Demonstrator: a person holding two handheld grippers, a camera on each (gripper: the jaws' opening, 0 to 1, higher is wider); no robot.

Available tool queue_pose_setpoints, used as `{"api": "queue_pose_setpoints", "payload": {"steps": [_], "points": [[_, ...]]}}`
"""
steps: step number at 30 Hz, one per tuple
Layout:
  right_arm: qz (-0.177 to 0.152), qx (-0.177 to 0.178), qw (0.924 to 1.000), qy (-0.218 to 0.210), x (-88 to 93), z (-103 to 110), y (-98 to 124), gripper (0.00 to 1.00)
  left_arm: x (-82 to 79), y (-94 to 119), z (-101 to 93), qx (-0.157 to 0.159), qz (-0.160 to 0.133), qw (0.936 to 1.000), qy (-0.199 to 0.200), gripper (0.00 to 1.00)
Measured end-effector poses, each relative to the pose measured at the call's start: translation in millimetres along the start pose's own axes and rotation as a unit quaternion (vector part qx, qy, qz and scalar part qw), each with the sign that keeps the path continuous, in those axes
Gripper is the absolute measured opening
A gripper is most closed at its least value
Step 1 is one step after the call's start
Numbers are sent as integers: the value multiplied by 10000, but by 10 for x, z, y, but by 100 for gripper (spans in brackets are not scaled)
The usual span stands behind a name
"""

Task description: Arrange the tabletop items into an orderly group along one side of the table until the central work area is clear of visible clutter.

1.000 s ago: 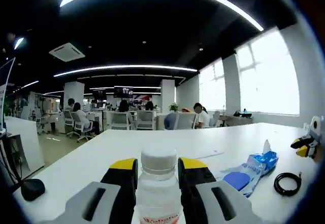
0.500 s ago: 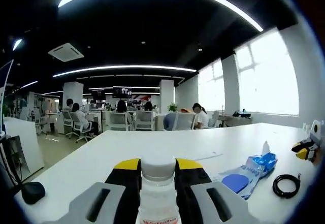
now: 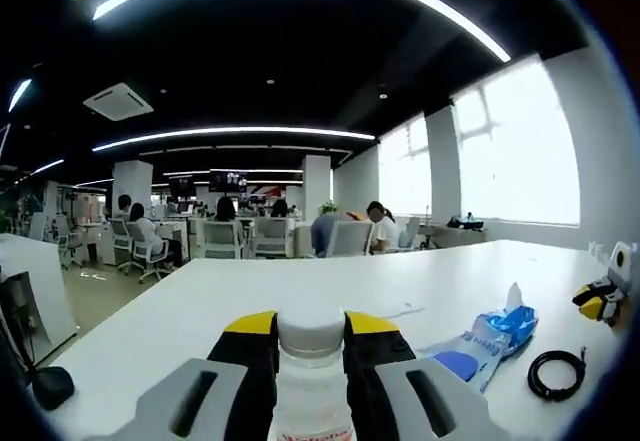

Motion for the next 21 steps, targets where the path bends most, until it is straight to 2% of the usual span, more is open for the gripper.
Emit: {"api": "queue_pose_setpoints", "payload": {"steps": [6, 8, 14, 21], "points": [[-38, 79, 10000, -20, 4, -43, 61, 12, 11, -135, -193, 142, 36, 9999, -51, 22], [-60, 103, 9999, -29, 3, -56, 82, 12, 24, -179, -262, 278, 66, 9995, -94, 22], [-31, 166, 9998, -63, 34, -85, 126, 12, 55, -295, -345, 323, 82, 9994, 5, 22], [18, 149, 9998, -94, 70, -79, 140, 11, 86, -382, -441, 355, 113, 9992, -152, 22]]}}
Point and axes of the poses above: the point that each gripper's makers call its tool centre point, and the gripper's own axes: y roughly backward along the fingers, z roughly to its left, x roughly out of its underside, the point moved 5 cm from there along y, roughly backward along the fingers, and after that the axes turned 8 degrees about y, right-handed, at the moved point
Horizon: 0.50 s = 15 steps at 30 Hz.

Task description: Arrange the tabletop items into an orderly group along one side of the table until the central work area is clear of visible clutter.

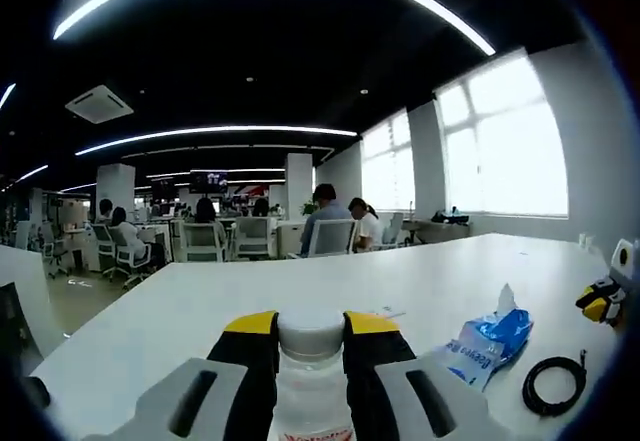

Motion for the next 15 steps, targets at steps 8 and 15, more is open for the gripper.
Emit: {"api": "queue_pose_setpoints", "payload": {"steps": [8, 15], "points": [[24, 37, 10000, -27, 32, 13, 48, 10, 51, -62, -46, 44, 47, 10000, -21, 22], [49, 16, 10000, -59, 66, 43, 59, 10, 60, -64, -48, 57, -116, 9998, -178, 23]]}}
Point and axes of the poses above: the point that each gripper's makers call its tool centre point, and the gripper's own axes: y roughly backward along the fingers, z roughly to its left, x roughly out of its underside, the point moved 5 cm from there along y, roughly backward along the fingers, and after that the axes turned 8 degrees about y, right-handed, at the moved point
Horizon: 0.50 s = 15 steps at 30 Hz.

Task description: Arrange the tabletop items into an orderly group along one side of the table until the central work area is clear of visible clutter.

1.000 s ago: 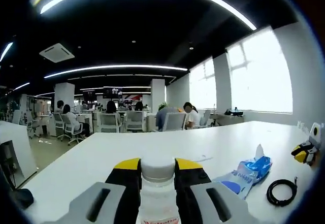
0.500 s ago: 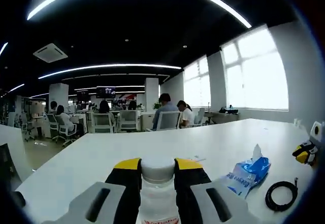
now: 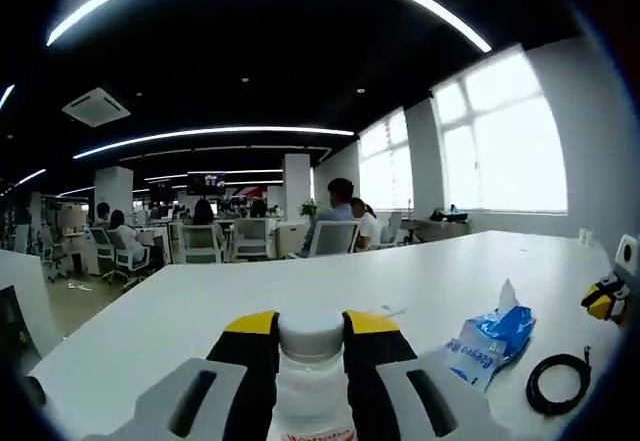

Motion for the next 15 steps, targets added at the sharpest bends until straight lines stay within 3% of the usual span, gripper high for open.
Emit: {"api": "queue_pose_setpoints", "payload": {"steps": [2, 6, 15], "points": [[12, -38, 10000, -29, 11, 18, 1, 10, 3, 6, 5, -1, -34, 10000, -27, 24], [-68, -49, 9999, -72, 5, 35, 10, 12, -4, 25, 4, 76, -147, 9981, -589, 26], [39, 27, 9999, -132, 63, 12, 12, 12, -3, 151, 32, 14, -109, 9975, -694, 27]]}}
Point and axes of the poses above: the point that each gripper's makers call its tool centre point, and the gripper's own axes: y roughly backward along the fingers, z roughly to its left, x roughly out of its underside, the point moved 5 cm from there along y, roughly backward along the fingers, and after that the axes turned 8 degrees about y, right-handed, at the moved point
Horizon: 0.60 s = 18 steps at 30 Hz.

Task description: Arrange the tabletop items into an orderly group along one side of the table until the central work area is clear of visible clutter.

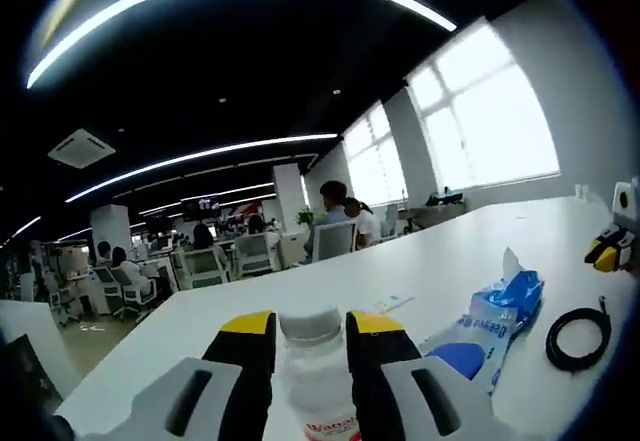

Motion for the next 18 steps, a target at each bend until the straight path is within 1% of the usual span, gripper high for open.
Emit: {"api": "queue_pose_setpoints", "payload": {"steps": [3, 7, 9, 14, 18], "points": [[-17, 2, 10000, -19, -5, -3, -1, 12, -26, 83, 18, -31, -65, 10000, 29, 30], [-38, 3, 10000, -18, -21, -12, -15, 12, -50, 189, 52, -66, -133, 9999, 32, 30], [-39, -9, 10000, -19, -23, -8, -24, 12, -47, 194, 68, -49, -105, 9999, 59, 30], [-14, -2, 10000, -38, -18, 7, -21, 12, -71, 163, 49, 98, -105, 9995, 289, 30], [-21, 43, 10000, -37, -34, 8, 7, 12, -110, 95, -30, 252, -105, 9988, 398, 30]]}}
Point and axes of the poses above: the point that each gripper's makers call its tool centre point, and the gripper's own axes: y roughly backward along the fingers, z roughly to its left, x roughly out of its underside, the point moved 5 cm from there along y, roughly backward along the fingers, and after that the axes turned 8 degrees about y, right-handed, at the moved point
